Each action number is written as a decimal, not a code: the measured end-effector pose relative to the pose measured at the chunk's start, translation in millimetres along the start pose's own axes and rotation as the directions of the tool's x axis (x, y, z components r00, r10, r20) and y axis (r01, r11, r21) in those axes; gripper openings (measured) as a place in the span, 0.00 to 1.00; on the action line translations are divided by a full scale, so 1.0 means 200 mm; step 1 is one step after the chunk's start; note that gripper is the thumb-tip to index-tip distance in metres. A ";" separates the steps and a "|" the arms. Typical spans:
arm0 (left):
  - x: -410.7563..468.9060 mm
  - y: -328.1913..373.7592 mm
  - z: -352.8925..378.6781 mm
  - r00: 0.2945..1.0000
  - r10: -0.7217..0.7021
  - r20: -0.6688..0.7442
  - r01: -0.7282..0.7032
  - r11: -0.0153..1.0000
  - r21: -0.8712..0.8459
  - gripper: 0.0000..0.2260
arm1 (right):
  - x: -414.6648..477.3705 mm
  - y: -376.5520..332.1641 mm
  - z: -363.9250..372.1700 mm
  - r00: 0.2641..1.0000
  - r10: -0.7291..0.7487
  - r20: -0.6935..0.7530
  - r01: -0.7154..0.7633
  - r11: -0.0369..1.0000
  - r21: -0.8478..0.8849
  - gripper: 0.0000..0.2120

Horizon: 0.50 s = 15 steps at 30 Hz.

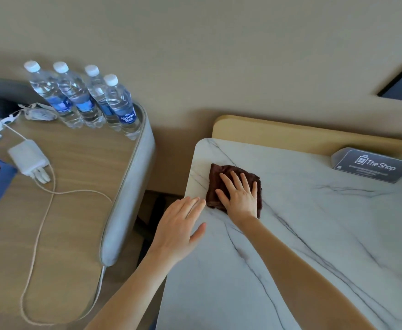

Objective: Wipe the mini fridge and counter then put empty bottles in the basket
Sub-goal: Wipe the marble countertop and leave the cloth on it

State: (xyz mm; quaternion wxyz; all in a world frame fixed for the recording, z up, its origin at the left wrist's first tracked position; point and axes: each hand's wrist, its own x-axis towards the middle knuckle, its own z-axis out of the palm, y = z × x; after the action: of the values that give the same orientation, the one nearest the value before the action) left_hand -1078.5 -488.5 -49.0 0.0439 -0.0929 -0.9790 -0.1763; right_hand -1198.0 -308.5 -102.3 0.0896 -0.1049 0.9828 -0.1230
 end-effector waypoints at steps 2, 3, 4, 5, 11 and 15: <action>0.04 -0.02 0.00 1.000 -0.010 0.010 0.010 1.000 0.020 0.23 | 0.12 -0.01 -0.02 1.000 -0.002 -0.002 0.002 1.000 -0.001 0.27; 0.06 -0.04 0.00 1.000 -0.013 0.014 0.013 0.999 0.029 0.23 | 0.18 -0.01 -0.03 1.000 -0.002 -0.003 0.002 1.000 -0.001 0.27; 0.08 -0.05 0.00 0.999 -0.021 0.024 0.020 0.999 0.032 0.23 | 0.24 -0.01 -0.04 1.000 -0.002 -0.005 0.002 1.000 0.001 0.27; 0.09 -0.06 0.00 0.999 -0.032 0.039 0.031 0.999 0.033 0.24 | 0.29 -0.01 -0.05 1.000 0.001 -0.008 0.000 1.000 0.006 0.27; 0.12 -0.05 -0.03 0.999 -0.031 0.016 0.030 0.999 0.040 0.25 | 0.35 -0.05 -0.14 1.000 0.017 -0.010 -0.016 0.995 0.100 0.26; 0.09 -0.02 -0.08 0.999 0.013 -0.044 -0.011 0.999 0.047 0.24 | 0.10 -0.09 -0.28 0.966 -0.058 -0.252 0.132 0.949 0.285 0.21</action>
State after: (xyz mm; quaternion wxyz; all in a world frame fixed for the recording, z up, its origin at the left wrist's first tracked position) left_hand -1095.9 -495.3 -32.7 0.0688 -0.0937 -0.9810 -0.1551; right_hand -1224.4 -317.3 -46.9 -0.0212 -0.1219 0.9501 -0.2864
